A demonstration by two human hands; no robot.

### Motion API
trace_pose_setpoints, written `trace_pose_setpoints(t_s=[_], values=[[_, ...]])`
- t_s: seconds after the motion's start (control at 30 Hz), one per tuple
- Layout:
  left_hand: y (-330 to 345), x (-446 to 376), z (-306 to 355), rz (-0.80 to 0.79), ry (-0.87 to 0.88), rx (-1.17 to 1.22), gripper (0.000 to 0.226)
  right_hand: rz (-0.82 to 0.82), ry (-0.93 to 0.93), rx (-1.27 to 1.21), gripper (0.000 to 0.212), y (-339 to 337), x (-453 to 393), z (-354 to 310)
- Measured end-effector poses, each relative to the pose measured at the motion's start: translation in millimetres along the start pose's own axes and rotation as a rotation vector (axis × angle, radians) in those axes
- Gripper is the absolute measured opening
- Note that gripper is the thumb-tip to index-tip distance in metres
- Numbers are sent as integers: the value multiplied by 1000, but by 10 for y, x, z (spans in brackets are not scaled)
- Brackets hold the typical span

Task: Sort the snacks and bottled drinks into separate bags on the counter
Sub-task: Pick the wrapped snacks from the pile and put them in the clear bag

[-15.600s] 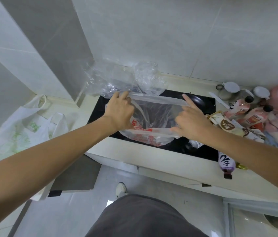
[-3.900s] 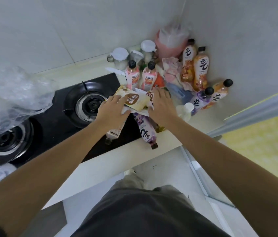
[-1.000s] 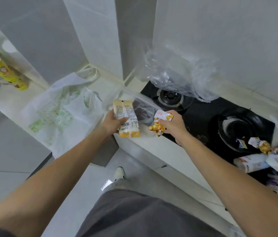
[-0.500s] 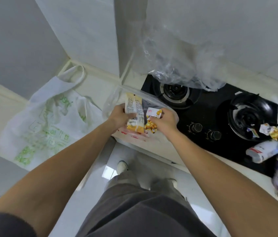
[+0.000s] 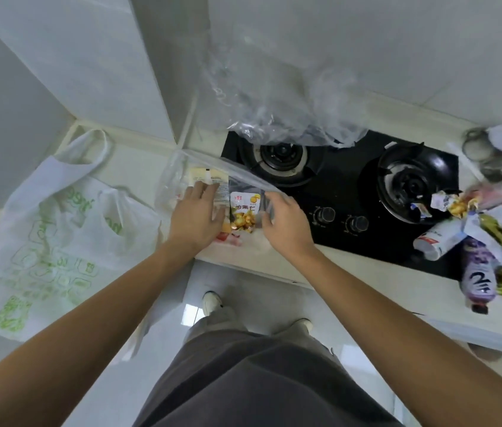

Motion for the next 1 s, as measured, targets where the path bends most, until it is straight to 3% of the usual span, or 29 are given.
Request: trace_pose_setpoints(t_s=[0.2, 0.43, 0.8, 1.0], values=[[193, -34, 896, -12, 179, -88, 52, 44, -23, 132, 38, -495, 415, 523], [726, -105, 2096, -6, 332, -187, 57, 83, 25, 209, 39, -1172, 817, 1700], [1852, -304, 4165, -114, 331, -176, 50, 52, 64, 316, 41, -2151, 865, 3691], [2323, -605, 4678, -232, 298, -187, 55, -43, 75, 306, 47, -2331, 539, 4258]])
Point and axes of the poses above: each hand's wrist, its own x-axis away from the middle knuckle, its own y-axis out of the palm, z = x × y, the point moved 4 cm from there along -x, towards the middle knuckle, and after that the axes turned 7 degrees about -y, right-handed, at the moved point
